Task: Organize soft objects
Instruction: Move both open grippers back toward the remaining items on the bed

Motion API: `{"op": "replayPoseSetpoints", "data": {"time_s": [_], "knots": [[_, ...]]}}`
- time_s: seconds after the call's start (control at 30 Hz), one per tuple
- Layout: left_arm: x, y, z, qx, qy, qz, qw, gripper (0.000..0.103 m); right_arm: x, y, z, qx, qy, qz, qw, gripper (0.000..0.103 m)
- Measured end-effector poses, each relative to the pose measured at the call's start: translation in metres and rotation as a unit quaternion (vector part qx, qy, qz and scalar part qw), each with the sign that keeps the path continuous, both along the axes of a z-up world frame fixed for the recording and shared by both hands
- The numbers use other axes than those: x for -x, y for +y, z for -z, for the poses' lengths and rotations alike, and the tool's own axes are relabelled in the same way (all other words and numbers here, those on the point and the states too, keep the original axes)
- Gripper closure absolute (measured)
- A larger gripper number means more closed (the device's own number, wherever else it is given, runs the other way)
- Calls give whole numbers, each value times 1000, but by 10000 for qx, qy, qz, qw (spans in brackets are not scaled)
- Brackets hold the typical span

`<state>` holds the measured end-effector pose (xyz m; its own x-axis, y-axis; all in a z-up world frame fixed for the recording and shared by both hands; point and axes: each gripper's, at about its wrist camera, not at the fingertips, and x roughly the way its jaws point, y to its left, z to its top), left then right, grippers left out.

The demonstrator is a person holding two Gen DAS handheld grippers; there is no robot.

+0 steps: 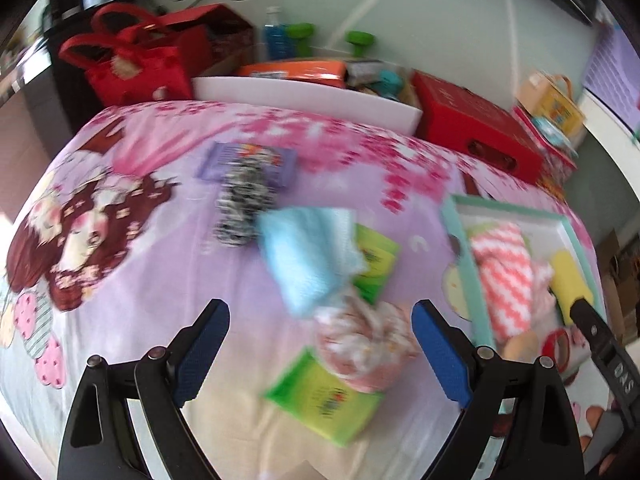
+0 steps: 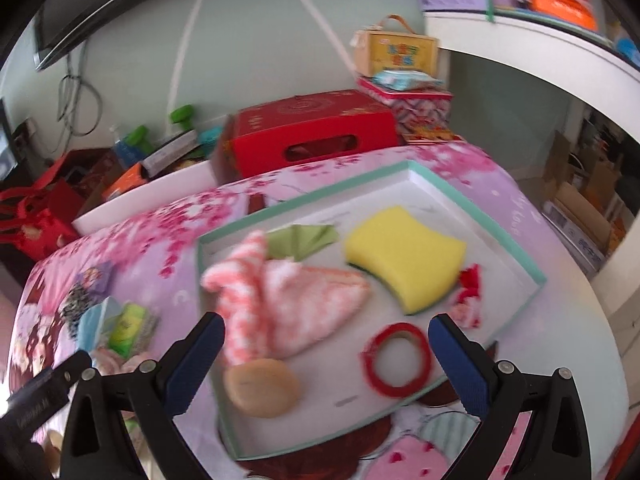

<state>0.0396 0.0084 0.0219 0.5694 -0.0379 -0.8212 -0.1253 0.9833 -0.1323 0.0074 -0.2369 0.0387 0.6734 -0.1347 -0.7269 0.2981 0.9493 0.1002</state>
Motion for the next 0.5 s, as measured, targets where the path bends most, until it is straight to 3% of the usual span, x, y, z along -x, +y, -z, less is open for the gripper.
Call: {"op": "replayPoseSetpoints", "data": {"time_s": [0.2, 0.5], "knots": [[2, 44, 3, -15, 70, -547, 9985, 10, -11, 42, 5, 3, 88, -528, 9986, 0], [9, 75, 11, 89, 225, -702, 9972, 10, -24, 101, 19, -262, 344, -1408, 9891, 0]]}}
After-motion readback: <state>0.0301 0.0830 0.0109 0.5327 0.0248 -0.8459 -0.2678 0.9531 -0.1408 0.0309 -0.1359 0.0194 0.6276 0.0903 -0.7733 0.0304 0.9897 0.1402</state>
